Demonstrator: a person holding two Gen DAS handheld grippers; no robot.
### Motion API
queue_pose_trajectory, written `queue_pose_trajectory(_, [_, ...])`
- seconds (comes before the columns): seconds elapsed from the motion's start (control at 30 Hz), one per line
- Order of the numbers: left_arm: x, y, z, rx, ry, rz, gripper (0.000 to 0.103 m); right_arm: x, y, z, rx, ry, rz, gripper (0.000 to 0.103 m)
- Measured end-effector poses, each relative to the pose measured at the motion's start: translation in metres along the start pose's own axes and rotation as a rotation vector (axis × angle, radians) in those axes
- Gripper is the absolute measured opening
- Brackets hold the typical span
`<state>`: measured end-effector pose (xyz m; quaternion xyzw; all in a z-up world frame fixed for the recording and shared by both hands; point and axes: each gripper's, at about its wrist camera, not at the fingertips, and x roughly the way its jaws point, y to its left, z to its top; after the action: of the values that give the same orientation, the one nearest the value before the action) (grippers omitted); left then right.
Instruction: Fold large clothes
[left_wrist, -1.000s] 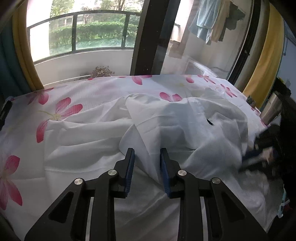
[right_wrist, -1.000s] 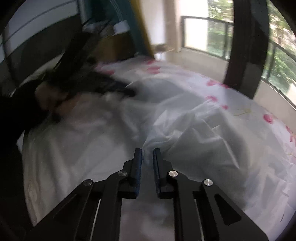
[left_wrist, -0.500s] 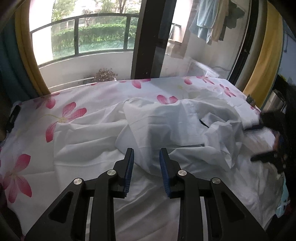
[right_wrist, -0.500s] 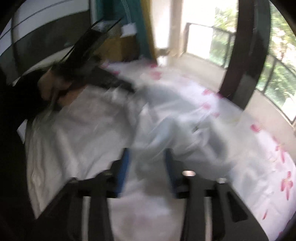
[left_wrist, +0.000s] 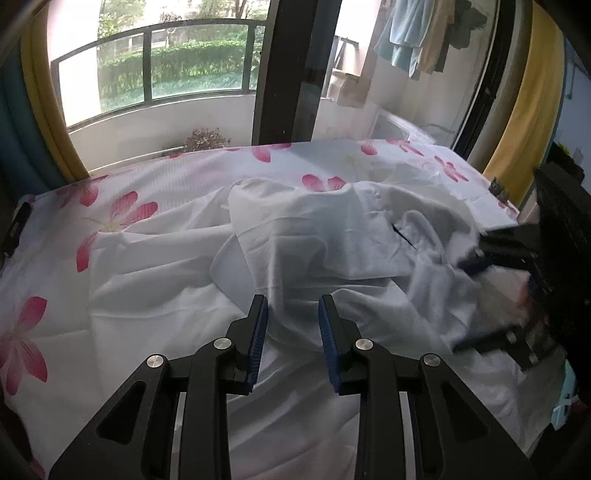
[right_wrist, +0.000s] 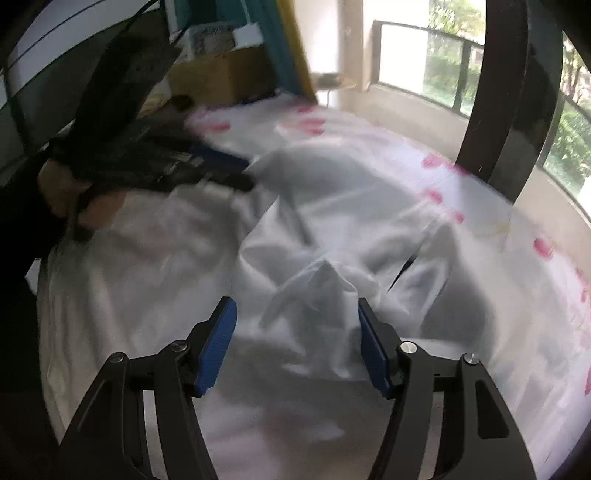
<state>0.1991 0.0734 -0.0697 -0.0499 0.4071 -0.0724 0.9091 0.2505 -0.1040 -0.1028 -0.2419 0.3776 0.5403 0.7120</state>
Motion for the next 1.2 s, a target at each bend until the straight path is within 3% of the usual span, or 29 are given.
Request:
queue_pose_trajectory(0.23, [-0.016, -0.008, 0.012, 0.028, -0.065, 0.036, 0.03, -0.007, 0.026, -0.031, -0.024, 0.089, -0.008, 0.064])
queue_pose_trajectory(0.4, [-0.02, -0.033, 0.016, 0.103, -0.094, 0.026, 0.03, -0.026, 0.028, -0.034, -0.006, 0.052, -0.019, 0.064])
queue_pose_trajectory(0.53, [-0.002, -0.058, 0.007, 0.174, -0.035, -0.026, 0.03, -0.039, 0.022, -0.029, 0.022, -0.026, -0.054, 0.064])
queue_pose_trajectory(0.63, [0.016, -0.07, -0.005, 0.223, 0.036, -0.048, 0.03, -0.041, 0.011, -0.029, 0.071, -0.057, -0.127, 0.064])
queue_pose_trajectory(0.8, [0.024, -0.073, -0.019, 0.23, 0.075, -0.043, 0.03, -0.041, -0.018, -0.033, 0.258, -0.125, -0.274, 0.064])
queue_pose_trajectory(0.97, [0.019, -0.069, -0.025, 0.21, 0.086, -0.043, 0.03, -0.025, -0.031, -0.04, 0.328, -0.047, -0.285, 0.064])
queue_pose_trajectory(1.2, [0.005, -0.064, -0.032, 0.179, 0.052, -0.004, 0.03, -0.035, -0.027, -0.045, 0.322, -0.032, -0.301, 0.064])
